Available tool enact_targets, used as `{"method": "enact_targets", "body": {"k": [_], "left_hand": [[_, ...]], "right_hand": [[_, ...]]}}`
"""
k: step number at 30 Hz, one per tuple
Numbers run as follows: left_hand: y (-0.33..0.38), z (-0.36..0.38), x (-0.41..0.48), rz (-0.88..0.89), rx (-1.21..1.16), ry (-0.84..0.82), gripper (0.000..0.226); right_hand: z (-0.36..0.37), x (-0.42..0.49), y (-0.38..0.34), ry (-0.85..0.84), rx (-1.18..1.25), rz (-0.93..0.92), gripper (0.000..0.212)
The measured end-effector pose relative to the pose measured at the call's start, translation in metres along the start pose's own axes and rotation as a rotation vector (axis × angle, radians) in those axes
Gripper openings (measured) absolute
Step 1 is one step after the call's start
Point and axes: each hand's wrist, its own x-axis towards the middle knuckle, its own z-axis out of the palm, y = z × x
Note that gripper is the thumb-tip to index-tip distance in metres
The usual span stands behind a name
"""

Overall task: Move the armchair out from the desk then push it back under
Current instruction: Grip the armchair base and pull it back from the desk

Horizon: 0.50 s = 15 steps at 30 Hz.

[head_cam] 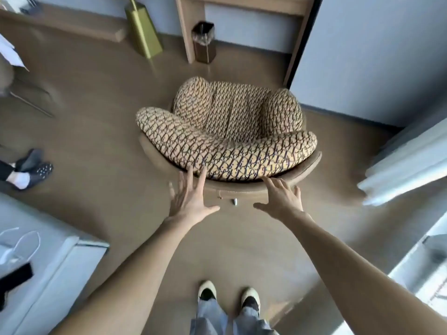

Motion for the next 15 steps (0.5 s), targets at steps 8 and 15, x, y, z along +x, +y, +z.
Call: {"method": "enact_targets", "body": {"k": [8,15], "left_hand": [[-0.026,0.048,0.026,-0.002,0.086,-0.090,0.111],[-0.034,0.058,0.074,0.133,0.162,-0.142,0.087]], "right_hand": [[0.036,0.042,0.015,-0.121,-0.090,-0.037,0.089],[0.052,0.078,0.014,-0.190,-0.205,-0.067,0.078]]}}
